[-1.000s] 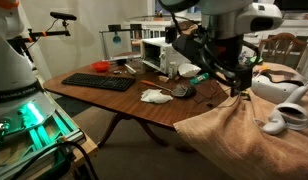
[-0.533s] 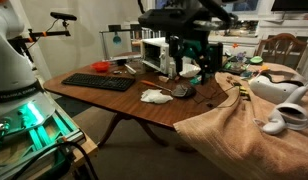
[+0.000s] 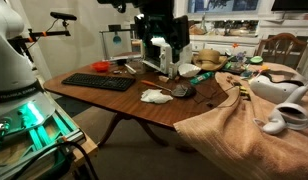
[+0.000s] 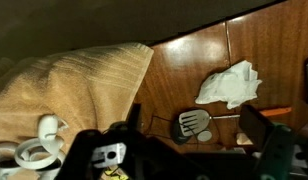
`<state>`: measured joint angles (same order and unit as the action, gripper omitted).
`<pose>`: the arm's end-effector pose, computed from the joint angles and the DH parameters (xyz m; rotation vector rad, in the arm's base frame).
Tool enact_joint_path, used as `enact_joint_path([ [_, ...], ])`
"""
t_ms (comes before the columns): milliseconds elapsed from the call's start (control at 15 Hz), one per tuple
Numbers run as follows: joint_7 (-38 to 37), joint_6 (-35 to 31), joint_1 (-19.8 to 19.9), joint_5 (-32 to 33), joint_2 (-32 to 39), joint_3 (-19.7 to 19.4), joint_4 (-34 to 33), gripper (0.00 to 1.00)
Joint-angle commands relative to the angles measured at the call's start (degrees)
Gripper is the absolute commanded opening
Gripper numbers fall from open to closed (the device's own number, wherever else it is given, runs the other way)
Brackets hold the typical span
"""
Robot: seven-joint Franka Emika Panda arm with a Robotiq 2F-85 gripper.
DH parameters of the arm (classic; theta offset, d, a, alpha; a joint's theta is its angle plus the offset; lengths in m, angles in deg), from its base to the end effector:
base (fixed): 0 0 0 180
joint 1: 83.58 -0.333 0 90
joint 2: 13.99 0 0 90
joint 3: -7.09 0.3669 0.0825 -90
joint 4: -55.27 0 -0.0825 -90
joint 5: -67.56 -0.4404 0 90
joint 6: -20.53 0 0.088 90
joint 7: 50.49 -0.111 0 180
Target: Move the black cable to the right, then move it backwards
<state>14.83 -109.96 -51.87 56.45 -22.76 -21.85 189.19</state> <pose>0.2631 -0.4635 0.4103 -3.0792 0.0574 -0.3598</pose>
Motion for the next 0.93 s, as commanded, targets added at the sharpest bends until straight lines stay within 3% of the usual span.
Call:
enact_joint_path([
  [0, 3.6, 1.9, -1.2, 2.3, -8.4, -1.7, 5.0, 1.0],
  [867, 3.8, 0.7, -2.9, 2.2, -9.9, -3.0, 5.3, 1.0],
])
